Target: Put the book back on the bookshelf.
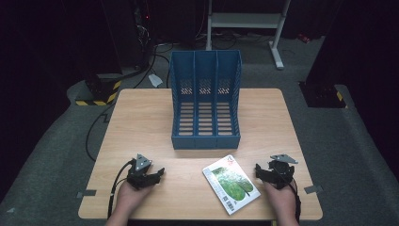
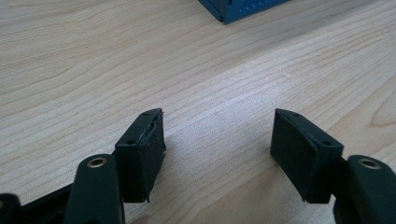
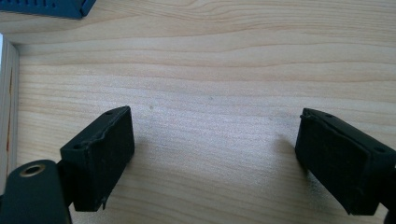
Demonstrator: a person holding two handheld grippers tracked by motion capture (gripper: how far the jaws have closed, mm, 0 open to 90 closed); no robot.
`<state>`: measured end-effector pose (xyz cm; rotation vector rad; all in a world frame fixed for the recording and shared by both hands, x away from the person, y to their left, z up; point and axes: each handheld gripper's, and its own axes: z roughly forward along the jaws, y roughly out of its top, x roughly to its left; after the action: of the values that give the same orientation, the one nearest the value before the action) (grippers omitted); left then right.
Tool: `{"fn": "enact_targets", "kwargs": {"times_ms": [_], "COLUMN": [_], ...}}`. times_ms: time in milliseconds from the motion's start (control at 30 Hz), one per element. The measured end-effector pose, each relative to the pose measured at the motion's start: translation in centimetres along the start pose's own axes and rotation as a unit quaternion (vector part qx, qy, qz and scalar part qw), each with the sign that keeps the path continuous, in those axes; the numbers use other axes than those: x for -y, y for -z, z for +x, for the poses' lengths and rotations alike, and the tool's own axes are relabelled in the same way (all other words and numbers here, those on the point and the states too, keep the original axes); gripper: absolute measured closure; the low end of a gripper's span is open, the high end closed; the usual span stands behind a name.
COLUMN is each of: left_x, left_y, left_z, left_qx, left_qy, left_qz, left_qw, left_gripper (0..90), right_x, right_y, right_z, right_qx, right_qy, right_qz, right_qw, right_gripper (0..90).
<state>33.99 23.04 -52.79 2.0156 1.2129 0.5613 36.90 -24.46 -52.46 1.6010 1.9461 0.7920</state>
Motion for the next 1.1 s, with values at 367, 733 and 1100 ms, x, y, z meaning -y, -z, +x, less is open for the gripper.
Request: {"fn": "enact_targets", "kwargs": {"times_ms": [367, 733, 1100], "left_x": [0.0, 0.0, -1.4], "left_y": [0.0, 0.1, 0.2], "left_z": [0.0, -0.1, -1.6], "left_qx": [-0.001, -0.011, 0.002], "left_qy": [-0.001, -0.009, -0.025], "left_qz": [0.001, -0.001, -0.009], "left_qw": [1.0, 0.9999, 0.9996], "left_gripper": [34.8, 37.2, 40.1], "right_x": [0.0, 0.1, 0.6], "right_y": [0.0, 0.2, 2.0], "right_z": [0.0, -0.1, -0.9], "right_qx": [0.0, -0.009, -0.047], "right_qy": [0.0, 0.008, 0.015], "right_qz": [0.0, -0.002, -0.02], "right_qw": [1.0, 0.9999, 0.9986], "right_gripper": [11.5, 13.2, 18.2]}}
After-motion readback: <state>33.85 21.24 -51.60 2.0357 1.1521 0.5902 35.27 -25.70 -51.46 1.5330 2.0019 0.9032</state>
